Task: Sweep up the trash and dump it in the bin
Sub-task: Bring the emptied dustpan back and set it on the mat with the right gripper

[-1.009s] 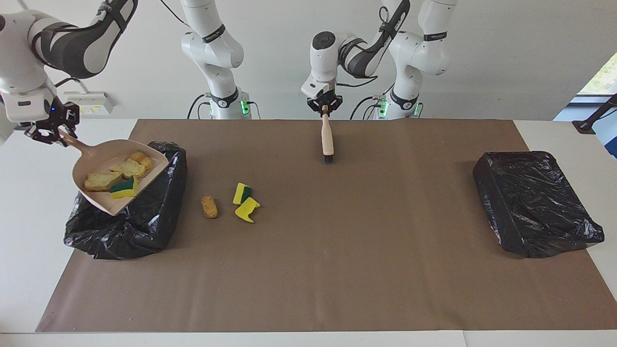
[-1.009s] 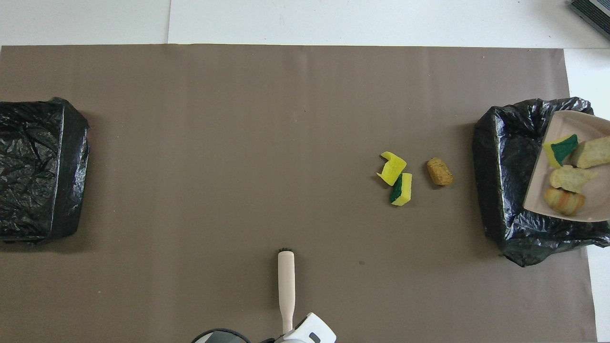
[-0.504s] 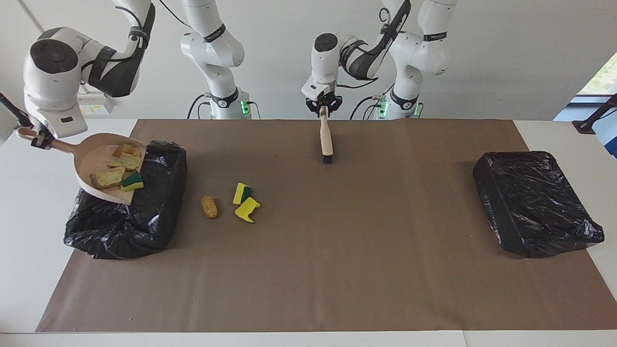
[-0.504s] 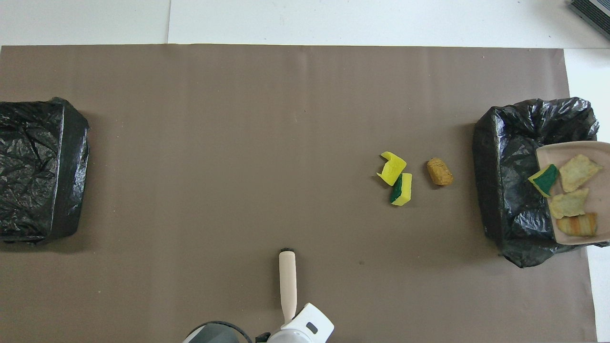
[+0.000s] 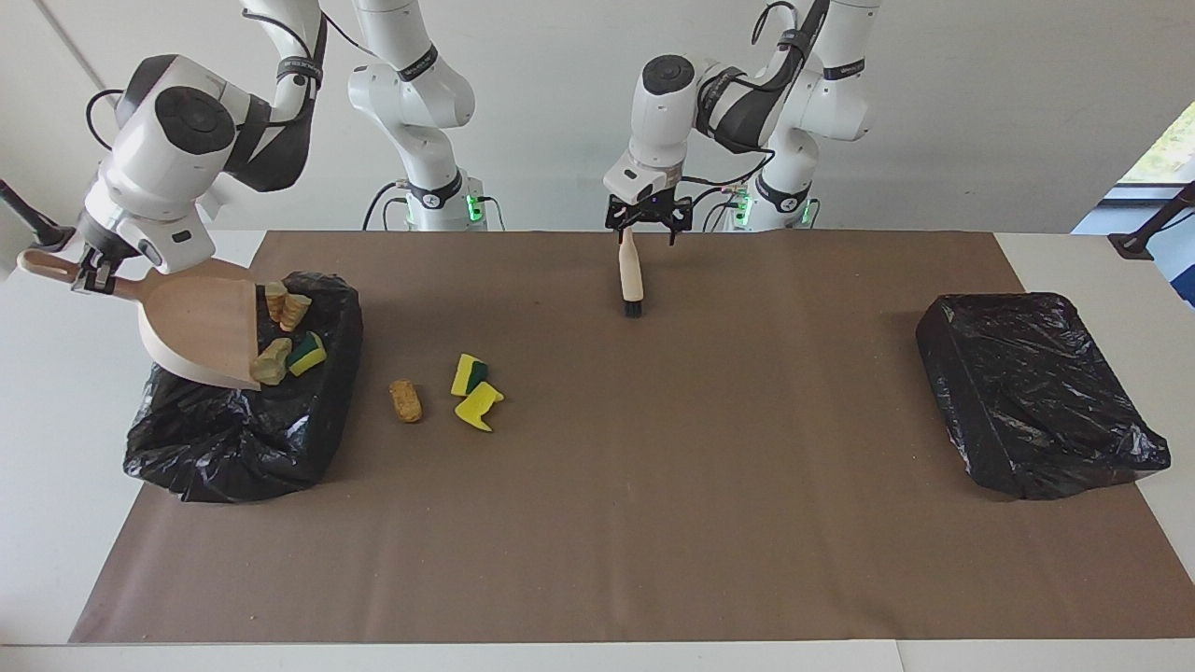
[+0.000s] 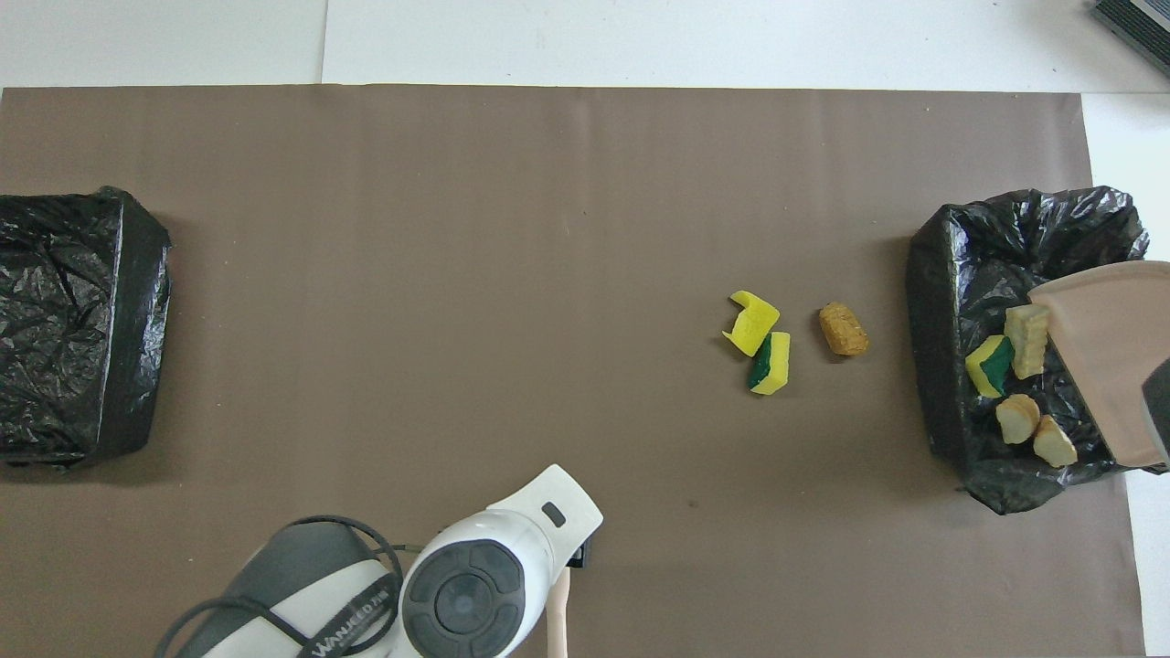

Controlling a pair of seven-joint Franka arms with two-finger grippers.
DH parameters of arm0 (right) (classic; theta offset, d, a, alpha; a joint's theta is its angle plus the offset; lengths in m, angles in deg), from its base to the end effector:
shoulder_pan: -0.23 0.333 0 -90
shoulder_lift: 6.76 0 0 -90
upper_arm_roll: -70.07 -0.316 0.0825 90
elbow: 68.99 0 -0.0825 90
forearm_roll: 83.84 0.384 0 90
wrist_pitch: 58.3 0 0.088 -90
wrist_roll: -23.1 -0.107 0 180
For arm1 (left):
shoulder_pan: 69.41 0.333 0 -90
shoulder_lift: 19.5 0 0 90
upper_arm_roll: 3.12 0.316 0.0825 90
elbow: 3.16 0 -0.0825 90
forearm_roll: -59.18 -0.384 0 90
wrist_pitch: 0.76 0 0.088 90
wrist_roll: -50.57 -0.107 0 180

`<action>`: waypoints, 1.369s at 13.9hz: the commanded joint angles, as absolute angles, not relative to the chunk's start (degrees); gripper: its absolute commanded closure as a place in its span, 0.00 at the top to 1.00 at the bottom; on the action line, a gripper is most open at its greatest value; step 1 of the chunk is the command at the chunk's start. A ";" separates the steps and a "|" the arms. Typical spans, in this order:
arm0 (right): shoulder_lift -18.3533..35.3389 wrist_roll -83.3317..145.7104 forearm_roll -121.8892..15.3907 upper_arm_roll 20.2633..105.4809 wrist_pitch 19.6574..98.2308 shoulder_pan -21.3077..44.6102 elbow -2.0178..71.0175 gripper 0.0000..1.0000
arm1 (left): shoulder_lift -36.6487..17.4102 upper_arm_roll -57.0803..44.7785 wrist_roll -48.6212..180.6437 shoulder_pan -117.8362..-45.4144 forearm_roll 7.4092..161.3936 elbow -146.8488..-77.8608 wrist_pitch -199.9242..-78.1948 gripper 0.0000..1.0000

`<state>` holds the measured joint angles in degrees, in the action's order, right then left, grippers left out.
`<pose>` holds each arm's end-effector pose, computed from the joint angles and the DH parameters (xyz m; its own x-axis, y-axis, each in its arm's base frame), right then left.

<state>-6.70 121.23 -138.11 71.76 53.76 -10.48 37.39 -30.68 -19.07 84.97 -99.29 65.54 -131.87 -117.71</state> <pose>0.5553 -0.1770 0.5479 -0.2386 0.6002 -0.7634 0.9703 0.1803 -0.1615 0.3319 -0.3555 0.4430 0.9890 -0.1428 -0.0395 -0.1418 -0.9895 0.0272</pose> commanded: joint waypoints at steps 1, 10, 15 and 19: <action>-8.08 122.33 -140.62 71.48 53.85 -10.85 35.44 0.00 | -29.88 -19.38 72.50 -90.53 64.45 -122.19 -109.42 1.00; -8.52 95.12 -126.34 66.04 41.02 -2.50 28.13 0.00 | -26.80 -19.12 54.00 -70.03 61.73 -96.77 -91.66 1.00; -8.34 68.35 -108.38 65.33 40.40 2.57 30.23 0.00 | -26.71 -17.55 51.80 -68.71 61.46 -94.92 -90.94 1.00; -1.43 35.77 -94.51 65.15 42.32 10.49 29.46 0.00 | -23.82 -14.74 51.54 -67.83 61.72 -90.01 -87.88 1.00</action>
